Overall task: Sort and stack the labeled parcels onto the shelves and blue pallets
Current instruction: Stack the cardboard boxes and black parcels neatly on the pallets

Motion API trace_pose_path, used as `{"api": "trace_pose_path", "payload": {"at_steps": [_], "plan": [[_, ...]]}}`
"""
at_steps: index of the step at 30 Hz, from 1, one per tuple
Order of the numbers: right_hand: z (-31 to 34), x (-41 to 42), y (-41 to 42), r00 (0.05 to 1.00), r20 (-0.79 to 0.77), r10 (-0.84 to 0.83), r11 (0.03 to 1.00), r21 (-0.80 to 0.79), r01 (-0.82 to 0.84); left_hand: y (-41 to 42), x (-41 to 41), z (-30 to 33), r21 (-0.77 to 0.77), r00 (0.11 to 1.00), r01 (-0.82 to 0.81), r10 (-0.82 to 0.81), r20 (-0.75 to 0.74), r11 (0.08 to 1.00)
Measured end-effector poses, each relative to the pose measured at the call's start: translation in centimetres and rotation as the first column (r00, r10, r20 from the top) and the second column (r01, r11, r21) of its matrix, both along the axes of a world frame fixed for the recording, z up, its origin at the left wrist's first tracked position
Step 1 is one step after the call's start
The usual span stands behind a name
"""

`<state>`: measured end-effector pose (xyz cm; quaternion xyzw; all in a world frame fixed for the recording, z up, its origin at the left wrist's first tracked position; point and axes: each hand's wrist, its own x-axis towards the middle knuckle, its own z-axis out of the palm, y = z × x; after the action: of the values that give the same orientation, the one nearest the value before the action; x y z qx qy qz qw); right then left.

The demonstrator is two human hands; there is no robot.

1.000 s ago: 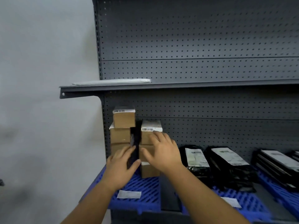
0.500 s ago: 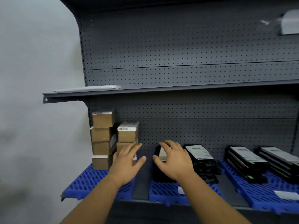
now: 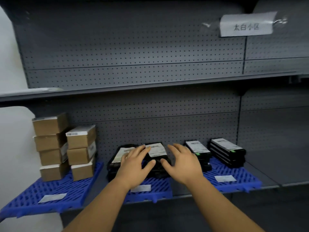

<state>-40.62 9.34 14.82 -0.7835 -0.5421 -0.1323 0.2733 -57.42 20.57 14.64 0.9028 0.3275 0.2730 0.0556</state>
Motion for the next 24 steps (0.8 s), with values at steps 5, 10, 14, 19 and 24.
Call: {"api": "trace_pose_path", "payload": {"at_steps": [5,10,14,19,24], "plan": [[-0.1,3.9,-2.5,0.993,0.008,-0.115,0.993,0.011,0.115,-0.6,5.6,-0.3,-0.008,0.992,0.129,-0.129,-0.01,0.992],[0.6,7.4,-4.7,0.974,0.037,-0.224,0.974,0.024,0.224,-1.3,11.4,0.6,-0.018,0.97,0.242,-0.241,0.014,0.97],[0.1,10.1,-7.0,0.954,0.026,-0.298,0.955,0.009,0.298,-2.5,15.0,0.5,-0.012,0.951,0.309,-0.309,0.012,0.951],[-0.8,13.8,-10.3,0.932,0.025,-0.363,0.932,-0.016,0.363,-4.8,18.7,-0.9,-0.012,0.93,0.365,-0.365,-0.027,0.931],[-0.4,17.7,-13.9,0.93,0.026,-0.367,0.93,0.021,0.366,-8.2,22.8,-0.8,-0.027,0.931,0.362,-0.363,-0.038,0.932]]}}
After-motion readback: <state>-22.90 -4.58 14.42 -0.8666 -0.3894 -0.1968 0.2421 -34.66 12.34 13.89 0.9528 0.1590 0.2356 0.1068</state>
